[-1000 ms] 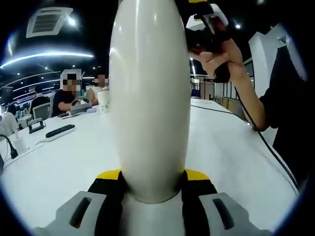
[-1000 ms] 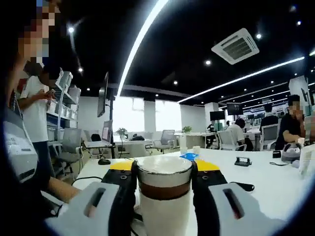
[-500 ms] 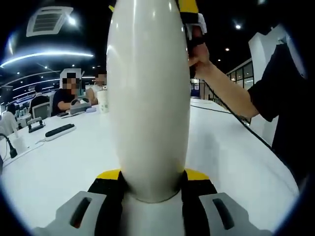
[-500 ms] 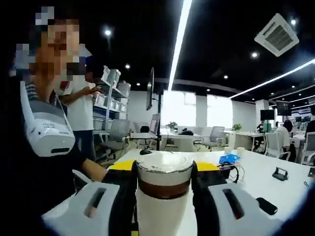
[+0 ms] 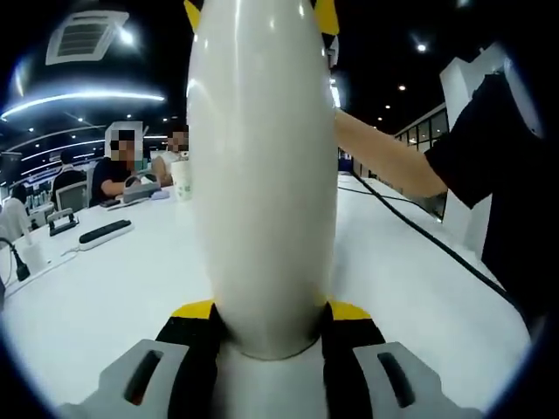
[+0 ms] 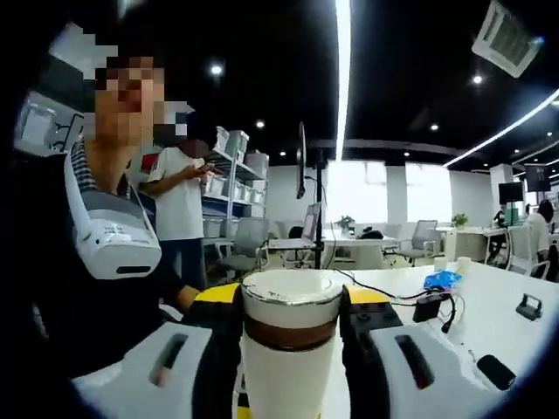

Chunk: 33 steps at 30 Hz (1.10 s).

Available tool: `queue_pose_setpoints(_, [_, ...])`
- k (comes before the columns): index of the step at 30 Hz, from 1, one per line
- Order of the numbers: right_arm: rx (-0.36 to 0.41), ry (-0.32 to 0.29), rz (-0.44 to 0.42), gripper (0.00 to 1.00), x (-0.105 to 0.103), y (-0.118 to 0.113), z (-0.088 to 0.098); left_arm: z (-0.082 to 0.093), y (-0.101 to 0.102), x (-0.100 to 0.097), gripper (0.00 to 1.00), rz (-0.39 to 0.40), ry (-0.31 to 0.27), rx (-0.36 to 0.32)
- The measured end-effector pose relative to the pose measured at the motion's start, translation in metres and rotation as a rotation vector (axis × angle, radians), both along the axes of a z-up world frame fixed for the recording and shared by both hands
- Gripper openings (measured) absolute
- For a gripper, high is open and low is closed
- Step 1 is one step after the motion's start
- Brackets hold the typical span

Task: Grasp the water cup twist off the cup lid place the cup lid on the table

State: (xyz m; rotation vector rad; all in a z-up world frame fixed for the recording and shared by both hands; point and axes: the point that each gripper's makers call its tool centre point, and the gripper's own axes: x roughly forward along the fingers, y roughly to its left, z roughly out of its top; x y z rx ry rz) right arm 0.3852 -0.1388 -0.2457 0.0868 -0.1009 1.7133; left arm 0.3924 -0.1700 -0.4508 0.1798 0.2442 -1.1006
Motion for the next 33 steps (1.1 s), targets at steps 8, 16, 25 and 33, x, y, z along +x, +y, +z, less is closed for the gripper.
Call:
queue_pose_setpoints(8, [0.057, -0.014, -0.475, 0.64, 0.006, -0.022, 0.006, 0.000, 0.000, -0.001, 0.47, 0.004, -0.003, 0.001])
queue_pose_setpoints(16, [0.095, -0.116, -0.826, 0.54, -0.014, -0.020, 0.013, 0.001, -0.001, -0.002, 0.47, 0.006, -0.004, 0.001])
queue_pose_setpoints(25, [0.083, -0.065, -0.864, 0.46, 0.008, -0.014, -0.001, 0.001, -0.002, -0.003, 0.47, 0.007, -0.004, 0.002])
queue_pose_setpoints(33, [0.060, -0.105, -0.599, 0.45, 0.001, -0.011, -0.001, 0.002, -0.002, -0.003, 0.47, 0.002, -0.005, 0.001])
